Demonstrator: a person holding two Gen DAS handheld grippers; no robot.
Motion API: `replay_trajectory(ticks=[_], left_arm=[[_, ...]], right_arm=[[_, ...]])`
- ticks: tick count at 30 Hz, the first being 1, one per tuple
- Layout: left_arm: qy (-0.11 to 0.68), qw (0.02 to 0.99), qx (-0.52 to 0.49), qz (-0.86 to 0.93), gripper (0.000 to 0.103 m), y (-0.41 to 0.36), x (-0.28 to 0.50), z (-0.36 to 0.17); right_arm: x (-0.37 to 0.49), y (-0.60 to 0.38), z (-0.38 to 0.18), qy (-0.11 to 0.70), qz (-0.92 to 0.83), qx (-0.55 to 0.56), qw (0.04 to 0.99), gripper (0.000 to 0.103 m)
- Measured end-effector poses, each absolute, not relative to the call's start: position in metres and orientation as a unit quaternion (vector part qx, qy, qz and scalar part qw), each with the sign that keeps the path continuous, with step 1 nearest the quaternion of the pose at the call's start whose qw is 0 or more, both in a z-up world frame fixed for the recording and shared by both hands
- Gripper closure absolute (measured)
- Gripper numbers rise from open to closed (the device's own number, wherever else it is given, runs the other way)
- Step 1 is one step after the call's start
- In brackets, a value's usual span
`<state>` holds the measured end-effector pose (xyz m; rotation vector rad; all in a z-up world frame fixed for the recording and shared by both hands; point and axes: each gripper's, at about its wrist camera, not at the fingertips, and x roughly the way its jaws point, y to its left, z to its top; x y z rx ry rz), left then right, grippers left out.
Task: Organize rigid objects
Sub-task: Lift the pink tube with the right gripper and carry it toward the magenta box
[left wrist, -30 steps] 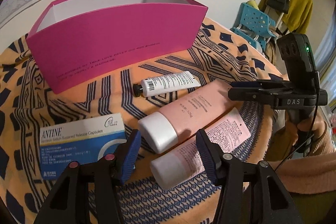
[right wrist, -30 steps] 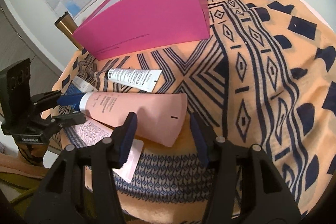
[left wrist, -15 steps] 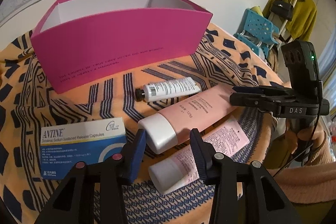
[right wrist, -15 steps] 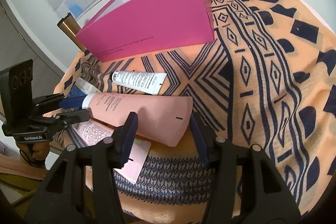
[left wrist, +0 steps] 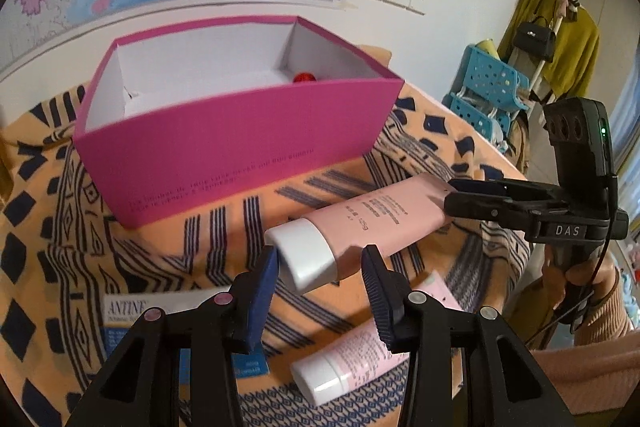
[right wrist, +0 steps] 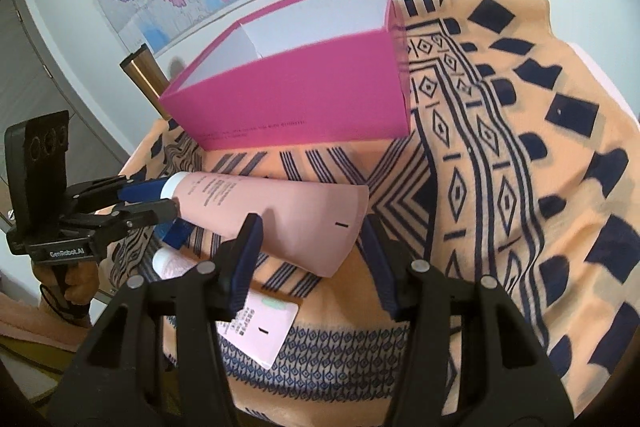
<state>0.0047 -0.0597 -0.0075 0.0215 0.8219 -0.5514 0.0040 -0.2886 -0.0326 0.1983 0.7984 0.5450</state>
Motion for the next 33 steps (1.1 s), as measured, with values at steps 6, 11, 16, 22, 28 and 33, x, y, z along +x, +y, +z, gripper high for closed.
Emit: replay_trajectory(ticks=[6,11,16,22,28,33], left_arm=[[0.38,0.886,0.003,-0.266,0.06,-0.058,0.01,0.003],[0.37,0.891,0.002,-0.264,0.06,-0.059,0.013,0.011],[0.365,0.893,0.001,-0.263,0.06,-0.06,0.015,0.015],[0.356,0.897,0.001,-0.261,0.06,-0.061,0.017,0.021],[0.346,0.901,-0.001,-0.261,0.06,-0.06,0.021,0.028],[0.339,0.904,0.0,-0.259,0.06,-0.06,0.026,0.033]], right_arm=[[0.008,-0.289,-0.021,0.37,0.262,0.088,0.887,0.049],[0.011,-0.289,-0.013,0.358,0.262,0.083,0.892,0.049],[0.015,-0.289,-0.007,0.349,0.262,0.08,0.896,0.049],[0.018,-0.288,0.001,0.34,0.261,0.075,0.9,0.049],[0.023,-0.288,0.013,0.326,0.26,0.067,0.906,0.049],[0.029,-0.287,0.02,0.318,0.259,0.062,0.91,0.049]])
